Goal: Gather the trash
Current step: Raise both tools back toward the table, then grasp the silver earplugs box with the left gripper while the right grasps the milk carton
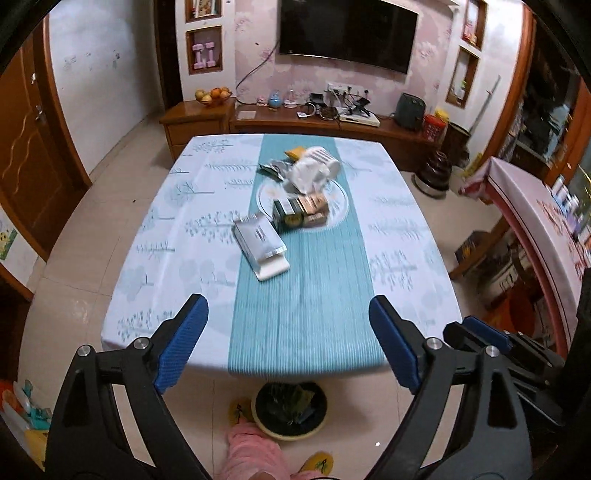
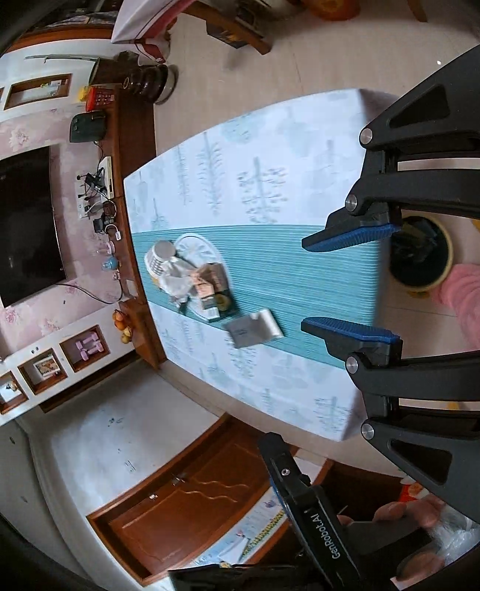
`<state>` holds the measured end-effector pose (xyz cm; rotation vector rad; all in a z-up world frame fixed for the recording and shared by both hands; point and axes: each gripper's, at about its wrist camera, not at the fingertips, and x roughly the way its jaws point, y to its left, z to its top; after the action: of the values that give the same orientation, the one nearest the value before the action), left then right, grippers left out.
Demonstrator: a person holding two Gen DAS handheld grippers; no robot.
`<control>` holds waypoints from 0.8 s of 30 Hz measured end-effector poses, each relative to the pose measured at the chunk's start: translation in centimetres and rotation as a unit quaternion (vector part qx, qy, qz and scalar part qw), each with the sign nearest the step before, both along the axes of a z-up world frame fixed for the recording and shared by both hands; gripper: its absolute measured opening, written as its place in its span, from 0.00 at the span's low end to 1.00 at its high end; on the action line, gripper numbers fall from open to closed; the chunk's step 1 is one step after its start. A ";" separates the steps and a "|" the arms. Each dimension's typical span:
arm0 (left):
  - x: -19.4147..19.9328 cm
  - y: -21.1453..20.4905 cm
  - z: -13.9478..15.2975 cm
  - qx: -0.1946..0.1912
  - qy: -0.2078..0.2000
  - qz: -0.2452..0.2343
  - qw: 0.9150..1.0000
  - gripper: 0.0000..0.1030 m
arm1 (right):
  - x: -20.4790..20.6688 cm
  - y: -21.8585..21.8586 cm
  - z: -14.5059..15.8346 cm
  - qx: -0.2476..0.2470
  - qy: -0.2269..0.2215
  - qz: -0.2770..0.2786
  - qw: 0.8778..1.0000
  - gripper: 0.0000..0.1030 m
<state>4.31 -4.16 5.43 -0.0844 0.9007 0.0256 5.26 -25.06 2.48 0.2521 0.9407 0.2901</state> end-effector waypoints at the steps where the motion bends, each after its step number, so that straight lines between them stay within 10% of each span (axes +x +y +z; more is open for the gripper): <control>1: 1.3 0.6 -0.2 -0.005 0.002 0.004 1.000 0.86 | 1.3 0.3 -0.1 -0.002 0.001 -0.006 1.000 0.36; 24: 24.6 8.2 -21.2 -0.087 0.204 0.071 0.972 0.96 | 18.2 5.2 -12.8 0.003 0.103 -0.116 0.988 0.48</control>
<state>28.87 4.02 -15.75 -0.3159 1.3064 0.1003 23.47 -19.82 -10.33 0.3990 1.1029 0.0529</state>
